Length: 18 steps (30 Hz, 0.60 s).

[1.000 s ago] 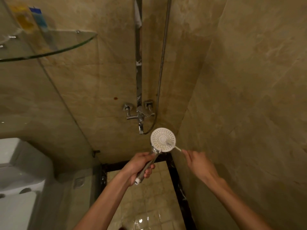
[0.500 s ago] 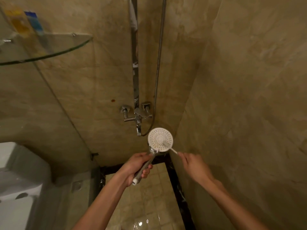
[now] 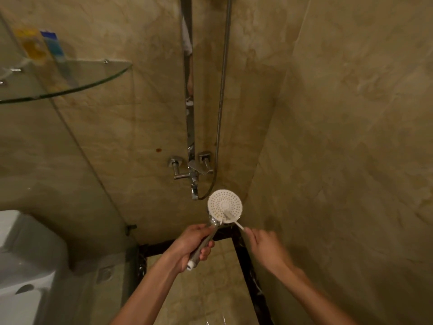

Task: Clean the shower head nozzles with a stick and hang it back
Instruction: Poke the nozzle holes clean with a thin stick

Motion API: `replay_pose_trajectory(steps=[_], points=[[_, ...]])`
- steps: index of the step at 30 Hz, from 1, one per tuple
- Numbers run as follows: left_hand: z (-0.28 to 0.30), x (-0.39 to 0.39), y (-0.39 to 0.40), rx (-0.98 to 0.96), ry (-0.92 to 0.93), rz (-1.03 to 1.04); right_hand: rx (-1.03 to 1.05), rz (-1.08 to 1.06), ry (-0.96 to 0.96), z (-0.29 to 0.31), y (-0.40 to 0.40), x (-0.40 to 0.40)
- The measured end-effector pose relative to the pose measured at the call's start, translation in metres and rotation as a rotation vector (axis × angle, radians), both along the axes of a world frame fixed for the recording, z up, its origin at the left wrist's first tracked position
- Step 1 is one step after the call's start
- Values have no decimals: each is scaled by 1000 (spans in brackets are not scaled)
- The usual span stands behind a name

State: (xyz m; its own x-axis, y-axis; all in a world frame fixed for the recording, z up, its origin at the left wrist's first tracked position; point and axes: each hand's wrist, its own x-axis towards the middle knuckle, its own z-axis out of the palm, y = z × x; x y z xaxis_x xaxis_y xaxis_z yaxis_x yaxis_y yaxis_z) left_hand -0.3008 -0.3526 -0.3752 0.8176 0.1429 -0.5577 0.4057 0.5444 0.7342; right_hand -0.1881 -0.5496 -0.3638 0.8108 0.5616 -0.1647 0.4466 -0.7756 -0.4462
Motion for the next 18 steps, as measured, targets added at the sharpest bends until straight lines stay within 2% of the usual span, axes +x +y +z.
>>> replay_pose_trajectory(steps=[2, 5, 9, 14, 18], points=[[-1, -3, 0, 8, 5, 2, -12, 26, -16, -3, -5, 0], [1, -5, -3, 19, -3, 8, -38, -58, 22, 11, -3, 22], [5, -2, -7, 47, 2, 17, 14, -95, 13, 20, -3, 42], [5, -5, -6, 65, 15, 28, 31, -48, 69, 1, -4, 1], [1, -10, -3, 70, 22, 17, 13, 20, 22, 4, -7, -8]])
